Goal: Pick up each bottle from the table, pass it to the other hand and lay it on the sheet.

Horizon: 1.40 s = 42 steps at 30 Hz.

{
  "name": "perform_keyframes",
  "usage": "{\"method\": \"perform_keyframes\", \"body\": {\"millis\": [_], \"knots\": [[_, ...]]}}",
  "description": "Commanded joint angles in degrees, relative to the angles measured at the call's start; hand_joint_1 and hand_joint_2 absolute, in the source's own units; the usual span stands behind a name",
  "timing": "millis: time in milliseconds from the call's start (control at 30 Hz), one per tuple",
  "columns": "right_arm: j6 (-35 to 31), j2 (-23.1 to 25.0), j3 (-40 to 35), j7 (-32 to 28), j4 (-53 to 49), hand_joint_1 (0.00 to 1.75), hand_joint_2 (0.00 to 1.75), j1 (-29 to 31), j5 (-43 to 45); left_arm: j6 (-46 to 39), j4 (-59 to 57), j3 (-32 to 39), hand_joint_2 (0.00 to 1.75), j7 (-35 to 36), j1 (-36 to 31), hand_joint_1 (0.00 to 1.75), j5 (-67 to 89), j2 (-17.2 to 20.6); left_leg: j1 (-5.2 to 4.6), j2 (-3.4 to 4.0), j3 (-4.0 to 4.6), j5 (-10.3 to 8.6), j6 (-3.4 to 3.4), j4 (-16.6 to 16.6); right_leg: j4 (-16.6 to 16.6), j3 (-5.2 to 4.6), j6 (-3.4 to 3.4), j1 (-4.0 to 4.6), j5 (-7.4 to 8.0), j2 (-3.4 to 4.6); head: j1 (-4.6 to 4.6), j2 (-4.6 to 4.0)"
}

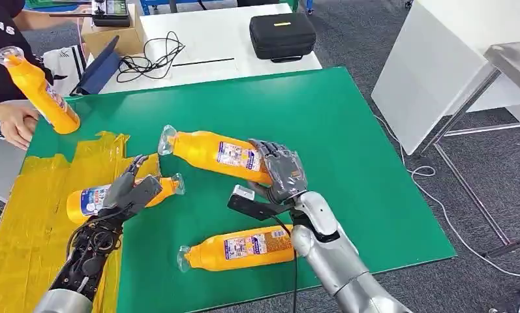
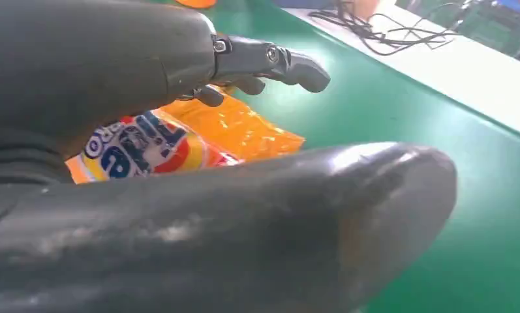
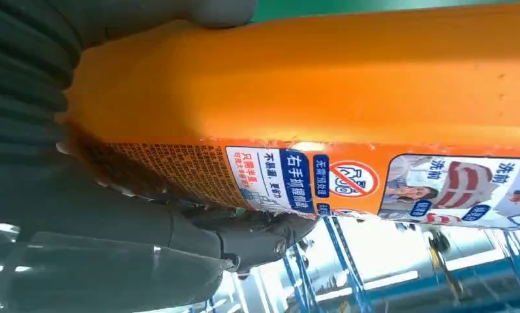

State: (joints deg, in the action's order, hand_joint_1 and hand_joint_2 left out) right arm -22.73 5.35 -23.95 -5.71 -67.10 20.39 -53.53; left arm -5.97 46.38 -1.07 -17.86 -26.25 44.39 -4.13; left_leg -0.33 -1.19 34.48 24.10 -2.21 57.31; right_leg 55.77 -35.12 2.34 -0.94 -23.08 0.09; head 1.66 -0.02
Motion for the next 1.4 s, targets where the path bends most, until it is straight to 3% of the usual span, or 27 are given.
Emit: {"method": "perform_keyframes", "body": {"millis": [33,233,333,400,433,767,1400], "knots": [[-0.7,-0.5,1.8,-1.1,-0.6,1.75,1.75,0.5,1.2,0.7,-2.5,1.6,0.00,-0.4,-2.5,0.00,-0.6,-1.1,0.10,0.03,-0.18,0.12,0.12,0.1,0.0,0.23,-0.09,0.11,-0.11,-0.06,0.00,0.00],[-1.4,-0.1,2.4,-1.9,-0.5,1.75,1.75,0.4,2.9,1.5,-2.1,1.7,0.00,-1.4,-2.3,0.00,-1.9,-1.1,0.08,0.05,-0.16,0.11,0.12,0.1,0.0,0.20,-0.10,0.10,-0.10,-0.05,0.00,0.00],[-3.3,0.4,3.7,-5.3,0.3,1.75,1.75,0.3,8.3,12.1,3.9,3.0,0.00,-9.7,-0.6,0.00,-14.8,-2.7,0.11,0.06,-0.17,0.15,0.14,0.1,0.0,0.22,-0.11,0.12,-0.12,-0.05,0.00,0.00],[-3.8,0.7,4.5,-7.3,1.2,1.75,1.75,0.5,11.3,16.7,10.9,1.6,0.00,-9.6,1.5,0.00,-21.9,-3.2,0.11,0.07,-0.17,0.18,0.13,0.1,0.0,0.22,-0.10,0.13,-0.15,-0.05,0.00,0.00],[-3.9,1.1,4.8,-8.1,1.6,1.75,1.75,0.7,12.5,18.5,13.5,1.0,1.75,-9.2,2.2,0.00,-25.1,-3.5,0.09,0.04,-0.06,0.13,0.09,0.1,0.0,0.13,-0.07,0.11,-0.10,-0.05,0.02,0.00],[-3.6,3.2,5.8,-10.3,2.6,1.75,1.75,1.8,14.7,22.2,27.3,-7.7,1.75,-5.1,4.6,0.00,-36.3,-4.0,0.08,0.09,-0.03,0.14,0.12,0.1,0.1,0.09,-0.10,0.10,-0.11,-0.01,0.00,0.00],[-4.5,3.8,5.6,-11.6,2.5,1.75,1.75,1.0,17.1,22.1,32.1,-13.1,1.75,-4.6,6.7,0.00,-37.3,-3.8,0.05,0.07,-0.07,0.09,0.09,0.0,0.0,0.12,-0.07,0.07,-0.07,-0.01,0.00,0.00]]}}
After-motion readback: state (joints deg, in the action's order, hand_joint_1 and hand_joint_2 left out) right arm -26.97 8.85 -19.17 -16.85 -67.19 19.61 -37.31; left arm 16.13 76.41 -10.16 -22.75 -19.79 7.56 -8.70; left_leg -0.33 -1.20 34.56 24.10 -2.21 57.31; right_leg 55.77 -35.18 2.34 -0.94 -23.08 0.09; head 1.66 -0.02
